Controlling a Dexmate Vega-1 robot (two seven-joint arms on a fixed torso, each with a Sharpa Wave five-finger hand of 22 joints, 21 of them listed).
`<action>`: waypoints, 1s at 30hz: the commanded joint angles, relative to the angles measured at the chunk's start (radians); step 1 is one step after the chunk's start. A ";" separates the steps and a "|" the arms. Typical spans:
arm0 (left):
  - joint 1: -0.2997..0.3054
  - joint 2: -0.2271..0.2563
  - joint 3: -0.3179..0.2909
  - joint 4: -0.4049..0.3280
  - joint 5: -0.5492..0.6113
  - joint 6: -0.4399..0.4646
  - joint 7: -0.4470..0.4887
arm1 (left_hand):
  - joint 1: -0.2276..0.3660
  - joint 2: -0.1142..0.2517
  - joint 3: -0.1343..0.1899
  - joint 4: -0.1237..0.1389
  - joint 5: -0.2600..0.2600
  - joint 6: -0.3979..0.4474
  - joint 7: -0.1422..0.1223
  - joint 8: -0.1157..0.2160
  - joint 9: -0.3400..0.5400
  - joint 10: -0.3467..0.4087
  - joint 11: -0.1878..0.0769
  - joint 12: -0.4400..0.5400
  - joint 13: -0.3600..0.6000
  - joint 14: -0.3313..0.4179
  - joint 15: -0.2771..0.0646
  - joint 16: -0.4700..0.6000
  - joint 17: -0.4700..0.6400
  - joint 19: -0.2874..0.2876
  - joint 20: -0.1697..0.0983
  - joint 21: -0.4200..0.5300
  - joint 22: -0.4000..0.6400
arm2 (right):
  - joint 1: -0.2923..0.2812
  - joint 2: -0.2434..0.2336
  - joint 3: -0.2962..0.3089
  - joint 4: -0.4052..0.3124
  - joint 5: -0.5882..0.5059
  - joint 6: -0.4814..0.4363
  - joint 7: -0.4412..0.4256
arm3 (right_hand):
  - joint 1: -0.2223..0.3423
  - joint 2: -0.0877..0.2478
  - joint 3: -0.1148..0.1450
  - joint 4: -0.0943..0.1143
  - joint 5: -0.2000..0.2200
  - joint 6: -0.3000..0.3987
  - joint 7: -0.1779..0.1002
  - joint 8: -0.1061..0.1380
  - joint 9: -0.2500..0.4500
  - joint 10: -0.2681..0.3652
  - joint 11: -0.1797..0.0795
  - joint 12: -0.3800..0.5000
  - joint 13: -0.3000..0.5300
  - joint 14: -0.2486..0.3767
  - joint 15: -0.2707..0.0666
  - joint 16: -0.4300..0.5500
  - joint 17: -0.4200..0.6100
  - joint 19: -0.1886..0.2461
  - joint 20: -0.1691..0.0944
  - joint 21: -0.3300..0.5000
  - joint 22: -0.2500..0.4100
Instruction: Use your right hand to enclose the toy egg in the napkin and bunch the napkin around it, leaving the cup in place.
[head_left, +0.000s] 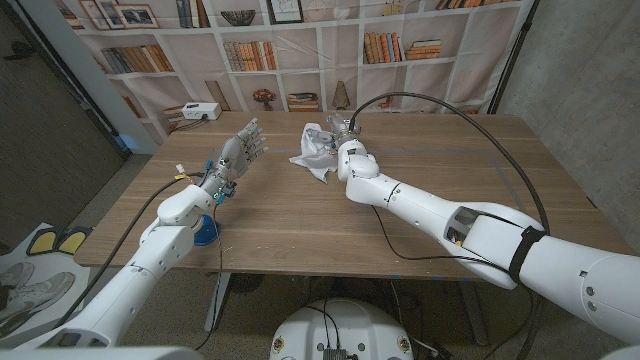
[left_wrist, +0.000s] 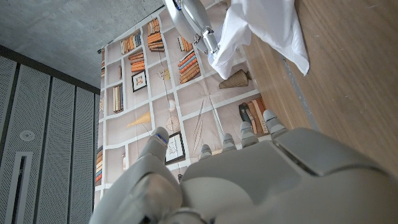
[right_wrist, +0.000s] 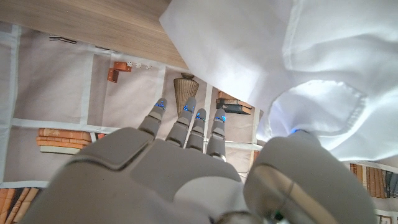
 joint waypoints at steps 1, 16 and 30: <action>0.006 -0.002 -0.006 0.005 -0.007 -0.009 -0.006 | -0.002 -0.008 0.004 0.001 0.001 -0.027 0.000 -0.001 0.001 -0.035 0.000 0.004 0.003 0.005 0.000 -0.003 0.002 -0.019 0.010 0.005 0.000 | 0.037 0.012 -0.018 -0.001 0.060 -0.073 0.092 | -0.090 0.003 -0.048 0.010 0.016 0.000 0.024 0.006 0.004 -0.026 0.025 -0.015 0.006 -0.037 0.022 0.000 0.010 -0.055 0.010 -0.008 0.005; 0.007 -0.001 -0.010 0.009 -0.015 -0.014 -0.020 | -0.004 -0.009 0.004 0.001 0.001 -0.027 -0.001 -0.002 0.001 -0.033 0.001 0.004 0.003 0.007 0.000 -0.002 0.002 -0.018 0.010 0.005 0.000 | 0.129 0.077 -0.320 0.152 -0.230 -0.229 0.090 | 0.758 0.225 0.276 -0.358 0.051 0.013 -0.027 0.008 0.002 0.050 -0.055 0.015 0.019 0.068 -0.080 0.020 -0.045 0.198 -0.059 0.074 -0.016; 0.003 -0.004 -0.008 0.021 -0.018 -0.020 -0.030 | -0.005 -0.010 0.004 0.001 0.001 -0.027 -0.001 -0.001 0.001 -0.032 0.001 0.004 0.003 0.009 -0.001 -0.002 0.002 -0.017 0.010 0.005 0.000 | 0.085 -0.116 -0.172 -0.133 -0.138 -0.002 0.172 | 0.651 0.241 0.284 -0.241 -0.042 0.030 -0.018 0.006 0.006 0.051 -0.036 0.015 0.018 0.060 -0.071 0.005 -0.048 0.215 -0.060 0.065 -0.016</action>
